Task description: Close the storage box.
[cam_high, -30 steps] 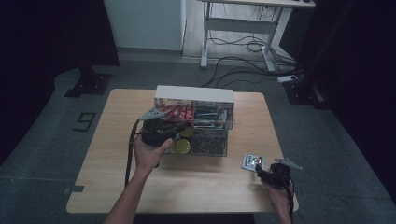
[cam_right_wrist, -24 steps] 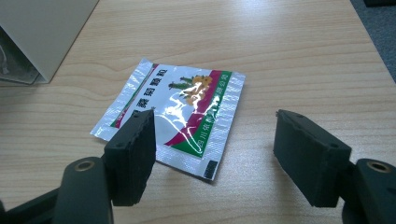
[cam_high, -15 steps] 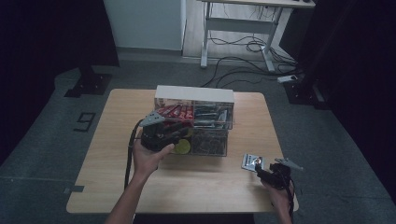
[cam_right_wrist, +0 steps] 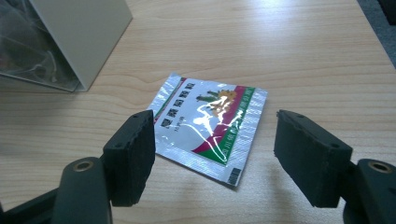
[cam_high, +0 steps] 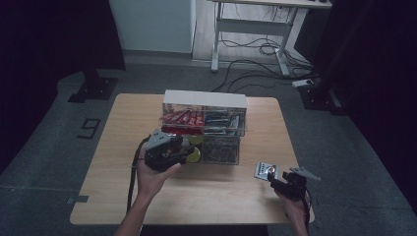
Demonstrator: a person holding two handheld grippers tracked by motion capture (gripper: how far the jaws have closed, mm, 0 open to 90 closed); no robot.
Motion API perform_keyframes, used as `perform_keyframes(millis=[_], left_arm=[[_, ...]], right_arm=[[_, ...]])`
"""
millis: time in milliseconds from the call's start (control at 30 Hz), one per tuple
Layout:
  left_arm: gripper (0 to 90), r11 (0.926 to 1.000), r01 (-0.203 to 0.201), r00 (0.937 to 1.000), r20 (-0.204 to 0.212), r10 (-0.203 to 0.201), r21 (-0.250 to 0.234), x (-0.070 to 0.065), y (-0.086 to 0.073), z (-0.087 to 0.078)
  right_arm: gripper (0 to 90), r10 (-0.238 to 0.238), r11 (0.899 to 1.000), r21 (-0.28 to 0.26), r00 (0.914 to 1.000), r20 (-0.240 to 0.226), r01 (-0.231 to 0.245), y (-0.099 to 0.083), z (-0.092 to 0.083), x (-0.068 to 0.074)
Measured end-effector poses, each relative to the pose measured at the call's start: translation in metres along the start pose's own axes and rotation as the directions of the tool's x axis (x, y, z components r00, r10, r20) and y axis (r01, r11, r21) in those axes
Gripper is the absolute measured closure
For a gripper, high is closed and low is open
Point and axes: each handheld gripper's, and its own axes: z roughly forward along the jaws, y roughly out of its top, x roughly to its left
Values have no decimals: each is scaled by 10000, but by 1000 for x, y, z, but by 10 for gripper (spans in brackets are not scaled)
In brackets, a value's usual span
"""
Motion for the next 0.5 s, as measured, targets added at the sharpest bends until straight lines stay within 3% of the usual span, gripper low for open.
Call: perform_keyframes(millis=[167, 267, 500], left_arm=[[423, 9999, -97, 9998, -143, 98, 65, 1, -12, -3], [417, 9998, -80, 9993, -355, 87, 180, 3, -23, -7], [415, 9988, 271, 9977, -633, -245, 407, 14, -46, -8]], right_arm=[[295, -90, 9999, -50, 9999, -140, 89, 0, -1, 2], [296, -197, 9997, -123, 9980, -593, 190, -1, -2, 3], [296, -455, 9987, -276, 9952, -865, 432, -1, -4, 8]])
